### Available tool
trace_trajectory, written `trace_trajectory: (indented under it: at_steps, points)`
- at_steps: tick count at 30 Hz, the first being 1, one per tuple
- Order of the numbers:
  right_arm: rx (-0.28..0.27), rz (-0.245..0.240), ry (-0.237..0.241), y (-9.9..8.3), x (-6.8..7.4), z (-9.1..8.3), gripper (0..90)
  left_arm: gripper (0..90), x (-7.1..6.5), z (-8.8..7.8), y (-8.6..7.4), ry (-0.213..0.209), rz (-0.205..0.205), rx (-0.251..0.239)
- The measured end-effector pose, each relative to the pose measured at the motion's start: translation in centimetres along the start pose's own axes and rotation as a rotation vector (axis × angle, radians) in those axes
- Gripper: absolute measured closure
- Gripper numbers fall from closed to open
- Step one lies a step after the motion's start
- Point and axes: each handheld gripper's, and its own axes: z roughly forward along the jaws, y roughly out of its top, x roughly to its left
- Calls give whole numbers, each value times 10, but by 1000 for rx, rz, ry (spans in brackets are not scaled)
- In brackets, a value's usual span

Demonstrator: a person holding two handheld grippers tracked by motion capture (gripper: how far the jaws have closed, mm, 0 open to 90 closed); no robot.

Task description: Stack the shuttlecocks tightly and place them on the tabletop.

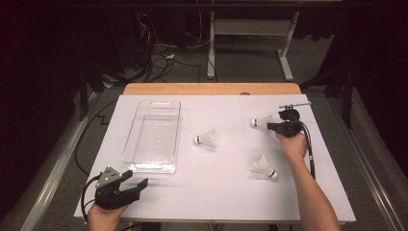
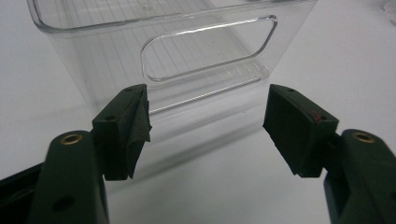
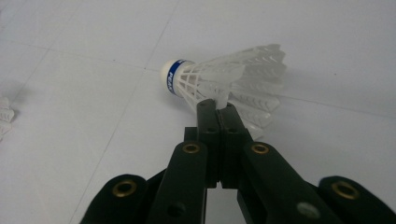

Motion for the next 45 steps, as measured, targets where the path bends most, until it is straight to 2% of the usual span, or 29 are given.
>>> trace_trajectory:
  at_steps: [15,33,45]
  points:
    - [2,-54,43,-1,7,-16,900,323,0,0,0,0,8,5]
    - [-9,-117,125,-2,26,-32,900,323,1,-1,1,-1,3,3]
    - [8,-164,175,-6,44,-37,900,323,1,1,1,-1,-1,-5]
